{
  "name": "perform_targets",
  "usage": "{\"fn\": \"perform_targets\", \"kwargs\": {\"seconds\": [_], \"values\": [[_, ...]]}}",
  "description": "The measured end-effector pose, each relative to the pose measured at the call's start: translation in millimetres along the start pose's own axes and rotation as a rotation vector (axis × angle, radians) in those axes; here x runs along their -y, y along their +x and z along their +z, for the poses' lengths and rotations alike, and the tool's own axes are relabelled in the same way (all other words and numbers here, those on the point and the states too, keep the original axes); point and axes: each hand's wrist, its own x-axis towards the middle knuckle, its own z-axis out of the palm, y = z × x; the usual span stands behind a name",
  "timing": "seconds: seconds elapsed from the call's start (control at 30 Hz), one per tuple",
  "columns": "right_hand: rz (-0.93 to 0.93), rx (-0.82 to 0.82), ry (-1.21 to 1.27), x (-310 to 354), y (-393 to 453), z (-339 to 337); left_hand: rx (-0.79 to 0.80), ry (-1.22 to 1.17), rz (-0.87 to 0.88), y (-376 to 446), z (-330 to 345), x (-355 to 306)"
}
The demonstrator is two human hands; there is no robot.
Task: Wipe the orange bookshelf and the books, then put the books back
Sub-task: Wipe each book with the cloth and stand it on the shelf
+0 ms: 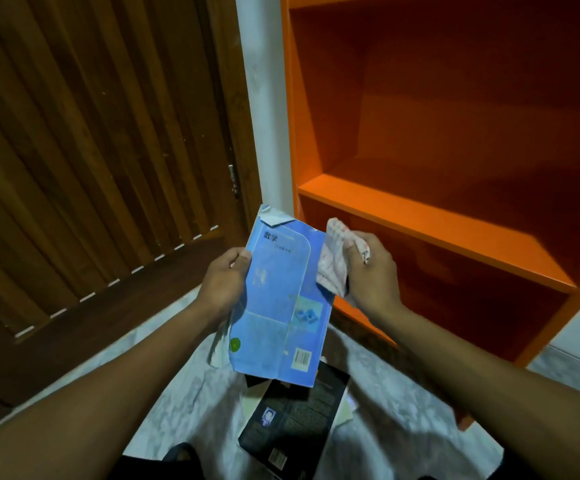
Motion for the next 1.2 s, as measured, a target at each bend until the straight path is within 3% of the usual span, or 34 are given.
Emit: {"fn": "perform_targets", "kwargs": {"seconds": [0.1,0.4,0.57,0.83,1.03,1.2], "values": [[0.017,-0.052,-0.050,5.5,10.2,12.9,0.081,-0.113,-0.020,-9.8,17.1,-7.5],[-0.157,0.125,-0.001,19.1,5.6,61.3,0.121,-0.262,-0.007,-11.6,38.8,-14.7],[-0.354,0.319,0.023,18.9,-13.0,63.4,0.035,-0.381,-0.089,4.5,24.4,-9.3],[-0.437,0.539,0.049,9.2,-59.0,61.1,-0.130,-0.640,-0.337,13.8,-1.6,-11.0],[-0.393,0.630,0.007,1.0,-68.0,43.7,-0.209,-0.684,-0.265,25.6,-13.9,-30.3],[-0.452,0.827,-0.176,-19.4,-71.6,38.5,-0.225,-0.664,-0.225,29.6,-26.1,-30.7]]}}
